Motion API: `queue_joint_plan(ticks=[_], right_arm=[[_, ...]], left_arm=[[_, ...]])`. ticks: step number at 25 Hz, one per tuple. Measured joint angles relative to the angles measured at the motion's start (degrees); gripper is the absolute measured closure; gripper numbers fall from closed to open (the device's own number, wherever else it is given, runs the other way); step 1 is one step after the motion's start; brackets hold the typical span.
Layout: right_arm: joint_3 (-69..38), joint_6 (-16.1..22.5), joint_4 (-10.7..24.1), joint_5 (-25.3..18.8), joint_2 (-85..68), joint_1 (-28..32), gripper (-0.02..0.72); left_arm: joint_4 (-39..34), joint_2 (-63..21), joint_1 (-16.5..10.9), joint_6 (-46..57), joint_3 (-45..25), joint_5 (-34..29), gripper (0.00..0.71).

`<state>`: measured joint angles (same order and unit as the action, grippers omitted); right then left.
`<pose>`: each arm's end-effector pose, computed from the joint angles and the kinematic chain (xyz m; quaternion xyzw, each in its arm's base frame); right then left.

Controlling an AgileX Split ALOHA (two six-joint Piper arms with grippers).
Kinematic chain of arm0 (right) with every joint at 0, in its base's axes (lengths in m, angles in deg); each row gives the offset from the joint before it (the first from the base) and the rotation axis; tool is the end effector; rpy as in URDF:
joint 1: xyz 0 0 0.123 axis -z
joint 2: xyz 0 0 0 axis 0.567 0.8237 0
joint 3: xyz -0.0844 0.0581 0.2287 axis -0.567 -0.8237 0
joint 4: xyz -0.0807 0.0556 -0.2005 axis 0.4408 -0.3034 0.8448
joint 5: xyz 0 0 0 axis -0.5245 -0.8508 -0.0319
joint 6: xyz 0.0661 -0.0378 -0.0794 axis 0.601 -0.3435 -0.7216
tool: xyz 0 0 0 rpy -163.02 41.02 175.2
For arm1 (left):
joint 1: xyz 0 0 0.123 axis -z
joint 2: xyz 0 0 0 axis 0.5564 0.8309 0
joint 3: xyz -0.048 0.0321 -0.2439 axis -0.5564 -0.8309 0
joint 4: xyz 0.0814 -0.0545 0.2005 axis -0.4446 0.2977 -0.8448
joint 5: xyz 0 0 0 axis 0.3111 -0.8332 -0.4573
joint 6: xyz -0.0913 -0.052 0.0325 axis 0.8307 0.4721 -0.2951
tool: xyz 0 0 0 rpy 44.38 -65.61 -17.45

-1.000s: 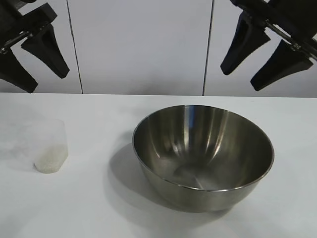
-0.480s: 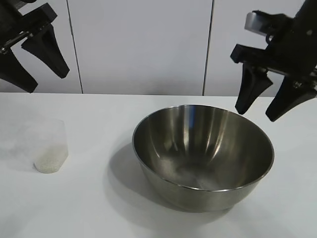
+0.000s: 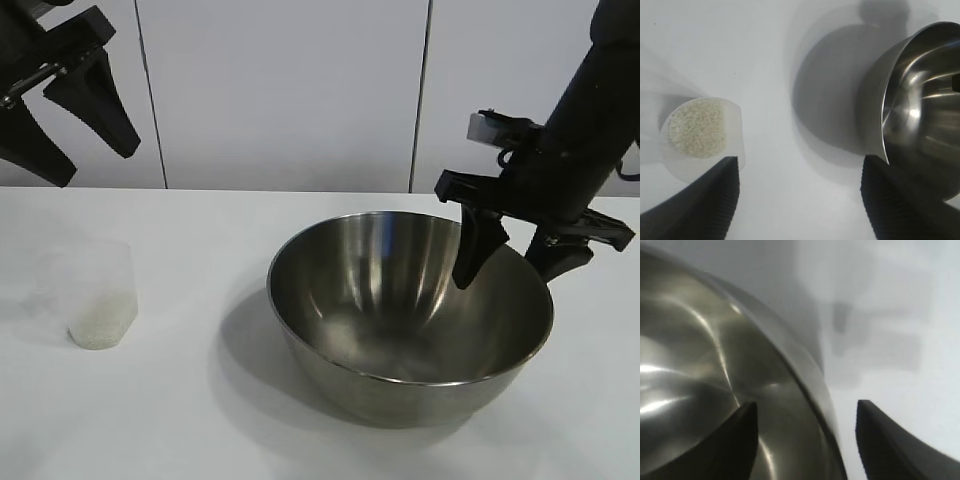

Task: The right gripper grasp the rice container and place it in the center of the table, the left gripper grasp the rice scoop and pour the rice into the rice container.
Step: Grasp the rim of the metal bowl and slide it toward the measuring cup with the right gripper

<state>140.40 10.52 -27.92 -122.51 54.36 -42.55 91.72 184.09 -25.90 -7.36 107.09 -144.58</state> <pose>0.3297 0.0798 0.1246 -0.0239 0.9844 0.1612 0.0657 0.3155 -0.0939 0.2194 0.0913 0.9550 -0.2411 0.1468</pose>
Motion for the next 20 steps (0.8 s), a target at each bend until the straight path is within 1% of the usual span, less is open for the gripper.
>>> queue_joint_plan(ticks=[1, 2, 4, 6, 9, 13, 17, 20], right_arm=[[0.0, -0.6, -1.1, -0.3, 0.0, 0.0, 0.682], [0.0, -1.7, -3.1, -1.0, 0.0, 0.2, 0.685], [0.3, -3.2, -5.5, -3.0, -0.2, 0.2, 0.685], [0.7, -3.3, -7.7, -4.0, -0.6, 0.1, 0.685], [1.0, -2.2, -10.3, -3.3, -0.9, -0.8, 0.685], [1.0, 0.0, -10.3, -0.4, -0.9, -5.2, 0.685], [1.0, 2.4, -10.1, 4.5, -0.9, -10.4, 0.685], [1.0, 6.2, -7.9, 7.4, -0.9, -12.3, 0.685]], left_arm=[[0.0, 0.0, 0.0, 0.0, 0.0, 0.0, 0.208], [0.0, 0.0, 0.0, 0.0, 0.0, 0.0, 0.208], [0.0, 0.0, 0.0, 0.0, 0.0, 0.1, 0.208], [0.0, 0.0, 0.0, 0.0, 0.0, 0.1, 0.208], [0.0, 0.0, 0.0, 0.0, 0.0, 0.1, 0.208], [0.0, 0.0, 0.0, 0.0, 0.0, 0.1, 0.208], [0.0, 0.0, 0.0, 0.0, 0.0, 0.1, 0.208], [0.0, 0.0, 0.0, 0.0, 0.0, 0.1, 0.208]])
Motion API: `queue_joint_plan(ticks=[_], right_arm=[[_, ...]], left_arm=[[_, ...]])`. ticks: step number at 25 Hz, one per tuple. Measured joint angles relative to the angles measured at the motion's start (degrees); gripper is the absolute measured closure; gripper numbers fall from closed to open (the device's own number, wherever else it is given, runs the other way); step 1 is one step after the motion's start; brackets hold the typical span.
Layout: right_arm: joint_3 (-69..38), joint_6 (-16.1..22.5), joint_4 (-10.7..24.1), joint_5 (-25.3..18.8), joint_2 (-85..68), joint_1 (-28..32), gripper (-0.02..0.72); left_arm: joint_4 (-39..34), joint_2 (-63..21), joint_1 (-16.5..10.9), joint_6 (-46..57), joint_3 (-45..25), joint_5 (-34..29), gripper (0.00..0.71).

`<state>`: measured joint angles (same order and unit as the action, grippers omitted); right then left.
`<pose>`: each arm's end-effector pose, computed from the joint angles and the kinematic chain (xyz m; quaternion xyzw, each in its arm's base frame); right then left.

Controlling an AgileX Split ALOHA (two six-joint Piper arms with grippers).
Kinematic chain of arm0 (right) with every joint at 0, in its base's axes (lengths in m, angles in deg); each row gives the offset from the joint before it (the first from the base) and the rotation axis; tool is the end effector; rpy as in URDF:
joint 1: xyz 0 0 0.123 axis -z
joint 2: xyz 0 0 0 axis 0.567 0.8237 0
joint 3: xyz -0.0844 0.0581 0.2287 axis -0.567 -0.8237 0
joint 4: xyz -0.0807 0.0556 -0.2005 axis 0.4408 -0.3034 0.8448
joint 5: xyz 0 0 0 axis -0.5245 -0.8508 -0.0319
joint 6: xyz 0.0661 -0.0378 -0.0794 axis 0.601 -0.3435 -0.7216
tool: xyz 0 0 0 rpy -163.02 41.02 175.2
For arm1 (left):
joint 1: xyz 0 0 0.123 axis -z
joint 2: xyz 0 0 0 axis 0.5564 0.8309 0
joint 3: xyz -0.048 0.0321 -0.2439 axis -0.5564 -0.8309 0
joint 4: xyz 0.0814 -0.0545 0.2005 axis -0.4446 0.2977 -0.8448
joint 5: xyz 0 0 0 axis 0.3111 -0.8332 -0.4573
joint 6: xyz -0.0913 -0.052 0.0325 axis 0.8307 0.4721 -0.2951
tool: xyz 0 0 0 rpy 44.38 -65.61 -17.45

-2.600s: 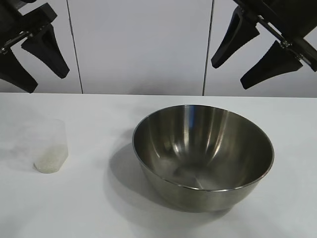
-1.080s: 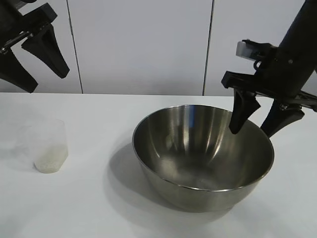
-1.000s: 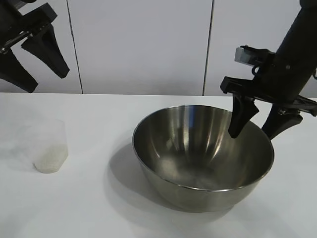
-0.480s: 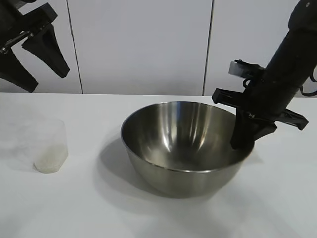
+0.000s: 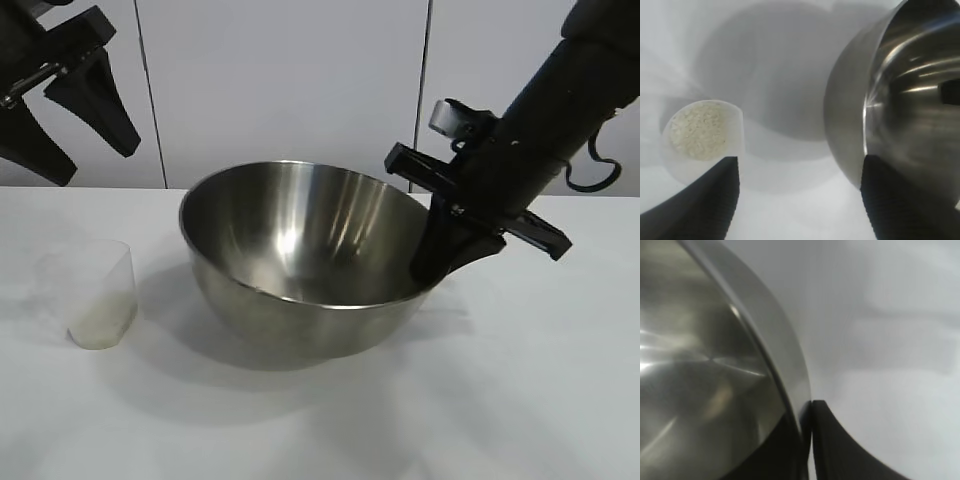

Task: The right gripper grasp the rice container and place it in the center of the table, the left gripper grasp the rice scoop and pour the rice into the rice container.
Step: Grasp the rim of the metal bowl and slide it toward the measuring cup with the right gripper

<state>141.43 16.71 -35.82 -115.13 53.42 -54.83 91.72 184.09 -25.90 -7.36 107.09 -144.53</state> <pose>0.3220 0.1587 0.1401 -0.0192 0.9686 0.2223 0.1092 0.3156 -0.0939 0.2194 0.0912 0.9550 -0.2410 0.1472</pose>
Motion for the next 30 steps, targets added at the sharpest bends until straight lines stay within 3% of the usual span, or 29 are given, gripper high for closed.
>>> queue_joint_plan(ticks=[3, 6, 21, 23, 28, 30], right_arm=[[0.0, 4.5, 3.9, 1.9, 0.0, -0.4, 0.685], [0.0, 6.6, 6.0, 2.8, 0.0, -0.4, 0.685], [0.0, 7.5, 5.7, 0.8, 3.2, -0.6, 0.689], [0.1, 6.9, 5.2, 1.1, 3.2, -0.6, 0.631], [1.9, 5.3, 5.2, -1.1, 3.1, -0.6, 0.264], [3.5, 5.3, 5.9, -2.7, 3.1, -0.6, 0.206]], left_arm=[[0.0, 0.0, 0.0, 0.0, 0.0, 0.0, 0.208], [0.0, 0.0, 0.0, 0.0, 0.0, 0.0, 0.208], [0.0, 0.0, 0.0, 0.0, 0.0, 0.0, 0.208], [0.0, 0.0, 0.0, 0.0, 0.0, 0.0, 0.208], [0.0, 0.0, 0.0, 0.0, 0.0, 0.0, 0.208], [0.0, 0.0, 0.0, 0.0, 0.0, 0.0, 0.208]])
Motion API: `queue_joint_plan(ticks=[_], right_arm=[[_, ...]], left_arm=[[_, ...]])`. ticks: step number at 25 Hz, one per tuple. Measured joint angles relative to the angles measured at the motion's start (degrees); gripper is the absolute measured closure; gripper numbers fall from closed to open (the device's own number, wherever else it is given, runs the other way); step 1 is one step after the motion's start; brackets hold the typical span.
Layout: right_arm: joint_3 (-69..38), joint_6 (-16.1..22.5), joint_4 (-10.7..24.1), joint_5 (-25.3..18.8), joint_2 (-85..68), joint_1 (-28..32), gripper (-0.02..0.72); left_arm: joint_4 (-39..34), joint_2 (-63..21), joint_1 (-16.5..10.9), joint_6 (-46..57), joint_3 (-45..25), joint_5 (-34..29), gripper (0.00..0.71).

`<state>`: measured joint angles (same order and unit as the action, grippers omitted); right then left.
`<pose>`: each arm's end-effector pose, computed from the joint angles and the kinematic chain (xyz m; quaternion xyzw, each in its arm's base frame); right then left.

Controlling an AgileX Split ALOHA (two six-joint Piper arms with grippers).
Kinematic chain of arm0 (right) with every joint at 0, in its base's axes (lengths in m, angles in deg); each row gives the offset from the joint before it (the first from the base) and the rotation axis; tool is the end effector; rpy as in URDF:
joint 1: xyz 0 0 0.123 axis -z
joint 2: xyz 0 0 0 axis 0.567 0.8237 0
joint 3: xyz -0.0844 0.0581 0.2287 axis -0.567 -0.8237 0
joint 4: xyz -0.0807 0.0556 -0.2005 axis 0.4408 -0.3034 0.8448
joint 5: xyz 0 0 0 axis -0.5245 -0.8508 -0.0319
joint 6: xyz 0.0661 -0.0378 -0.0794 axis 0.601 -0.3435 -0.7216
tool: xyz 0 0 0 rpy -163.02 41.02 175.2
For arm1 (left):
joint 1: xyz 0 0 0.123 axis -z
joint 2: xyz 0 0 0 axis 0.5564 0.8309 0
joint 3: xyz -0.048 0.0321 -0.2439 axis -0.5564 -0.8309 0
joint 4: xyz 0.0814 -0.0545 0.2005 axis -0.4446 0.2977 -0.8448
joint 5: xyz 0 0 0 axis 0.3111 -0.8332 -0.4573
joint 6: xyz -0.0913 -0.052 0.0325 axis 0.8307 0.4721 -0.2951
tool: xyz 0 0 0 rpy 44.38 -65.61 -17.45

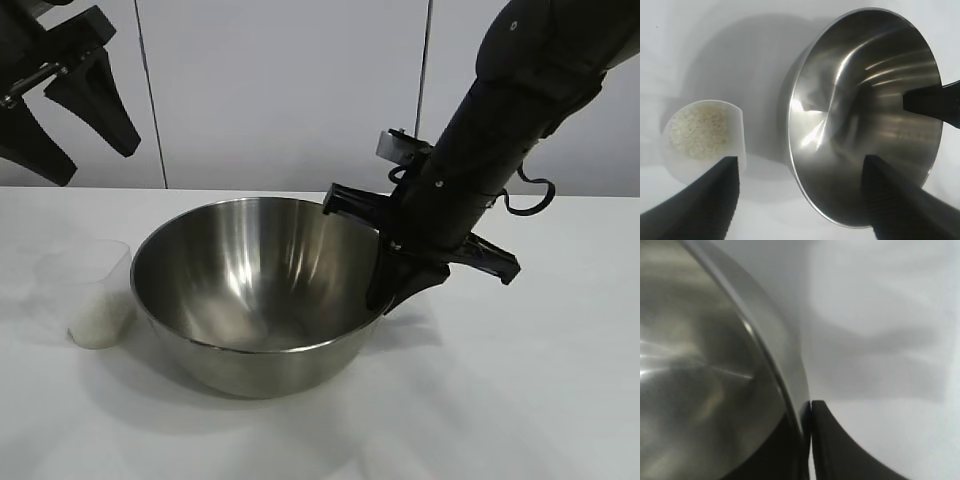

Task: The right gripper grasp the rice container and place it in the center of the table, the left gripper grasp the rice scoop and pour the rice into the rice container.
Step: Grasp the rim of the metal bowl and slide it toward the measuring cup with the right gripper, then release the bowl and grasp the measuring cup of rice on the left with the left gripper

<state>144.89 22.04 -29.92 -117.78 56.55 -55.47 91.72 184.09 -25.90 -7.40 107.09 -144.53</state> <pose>0.3277 0.1603 0.1305 -0.0199 0.9773 0.1923 0.0864 0.3156 -0.0939 0.2194 0.0915 0.9549 -0.2409 0.1473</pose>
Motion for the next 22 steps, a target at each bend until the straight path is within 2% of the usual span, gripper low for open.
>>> queue_joint_plan(ticks=[6, 8, 12, 16, 22], right_arm=[[8.8, 1.2, 3.8, -6.2, 0.0, 0.9, 0.176], [12.3, 2.6, 6.3, -7.3, 0.0, 1.2, 0.176], [19.4, 5.9, 14.0, -8.3, 0.0, 1.3, 0.176], [26.6, 8.5, 25.7, -13.1, 0.0, 2.0, 0.176], [30.3, 13.3, 48.8, -22.2, -3.8, 6.4, 0.222]], left_arm=[[0.0, 0.0, 0.0, 0.0, 0.0, 0.2, 0.208], [0.0, 0.0, 0.0, 0.0, 0.0, 0.4, 0.208], [0.0, 0.0, 0.0, 0.0, 0.0, 0.5, 0.208], [0.0, 0.0, 0.0, 0.0, 0.0, 0.5, 0.208], [0.0, 0.0, 0.0, 0.0, 0.0, 0.6, 0.208]])
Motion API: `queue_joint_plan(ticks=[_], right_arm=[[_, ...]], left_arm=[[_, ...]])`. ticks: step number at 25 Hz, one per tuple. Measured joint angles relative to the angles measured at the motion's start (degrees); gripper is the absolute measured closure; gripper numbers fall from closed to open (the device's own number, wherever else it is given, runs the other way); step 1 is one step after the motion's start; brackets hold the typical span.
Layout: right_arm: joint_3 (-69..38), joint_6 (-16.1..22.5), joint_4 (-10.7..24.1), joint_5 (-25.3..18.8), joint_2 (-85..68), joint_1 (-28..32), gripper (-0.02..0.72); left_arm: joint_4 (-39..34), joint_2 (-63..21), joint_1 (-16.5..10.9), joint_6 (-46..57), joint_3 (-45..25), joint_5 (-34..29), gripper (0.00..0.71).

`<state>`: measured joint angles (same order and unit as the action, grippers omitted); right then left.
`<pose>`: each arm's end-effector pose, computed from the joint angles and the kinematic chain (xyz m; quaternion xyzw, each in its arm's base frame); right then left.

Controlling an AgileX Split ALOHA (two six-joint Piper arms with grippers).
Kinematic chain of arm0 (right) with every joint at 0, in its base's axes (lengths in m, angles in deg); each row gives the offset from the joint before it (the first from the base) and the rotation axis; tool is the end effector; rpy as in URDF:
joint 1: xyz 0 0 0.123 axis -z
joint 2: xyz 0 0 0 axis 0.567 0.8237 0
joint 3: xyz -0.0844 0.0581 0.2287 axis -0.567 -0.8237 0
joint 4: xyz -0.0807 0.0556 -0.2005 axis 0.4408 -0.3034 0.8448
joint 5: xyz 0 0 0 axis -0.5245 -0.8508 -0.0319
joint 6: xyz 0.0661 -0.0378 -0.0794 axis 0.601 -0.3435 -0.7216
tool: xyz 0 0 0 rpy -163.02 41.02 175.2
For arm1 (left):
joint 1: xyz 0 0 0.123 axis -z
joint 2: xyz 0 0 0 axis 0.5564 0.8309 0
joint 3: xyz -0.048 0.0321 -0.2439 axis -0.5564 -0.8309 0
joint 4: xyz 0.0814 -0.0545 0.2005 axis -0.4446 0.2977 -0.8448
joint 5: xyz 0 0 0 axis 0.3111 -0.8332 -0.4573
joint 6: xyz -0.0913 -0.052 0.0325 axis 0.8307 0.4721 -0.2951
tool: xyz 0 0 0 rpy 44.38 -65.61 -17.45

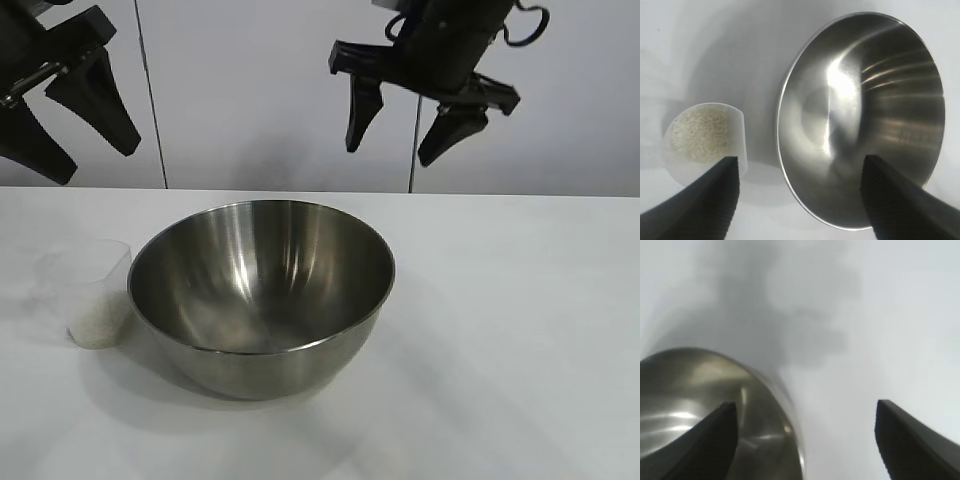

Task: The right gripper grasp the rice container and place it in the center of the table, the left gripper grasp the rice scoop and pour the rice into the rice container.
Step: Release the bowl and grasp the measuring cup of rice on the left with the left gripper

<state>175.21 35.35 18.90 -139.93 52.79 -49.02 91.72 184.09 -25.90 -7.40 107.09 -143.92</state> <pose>0.3875 0.0614 0.2764 -0.0464 0.9554 -0.1277 0.2623 0.3168 -0.0937 0.2196 0.0900 0.9546 -0.2398 0.1523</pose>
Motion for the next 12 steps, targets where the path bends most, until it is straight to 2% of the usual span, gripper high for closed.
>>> queue_joint_plan(ticks=[3, 5, 9, 12], right_arm=[[0.2, 1.0, 8.1, -3.8, -4.7, 3.4, 0.243], [0.2, 1.1, 10.9, -6.1, -8.9, 6.0, 0.244], [0.2, 1.2, 12.4, -7.3, -19.1, 11.2, 0.251], [0.2, 1.2, 12.5, -7.8, -28.8, 12.3, 0.252]], left_arm=[[0.0, 0.0, 0.0, 0.0, 0.0, 0.0, 0.208], [0.0, 0.0, 0.0, 0.0, 0.0, 0.0, 0.208], [0.0, 0.0, 0.0, 0.0, 0.0, 0.0, 0.208], [0.0, 0.0, 0.0, 0.0, 0.0, 0.0, 0.208]])
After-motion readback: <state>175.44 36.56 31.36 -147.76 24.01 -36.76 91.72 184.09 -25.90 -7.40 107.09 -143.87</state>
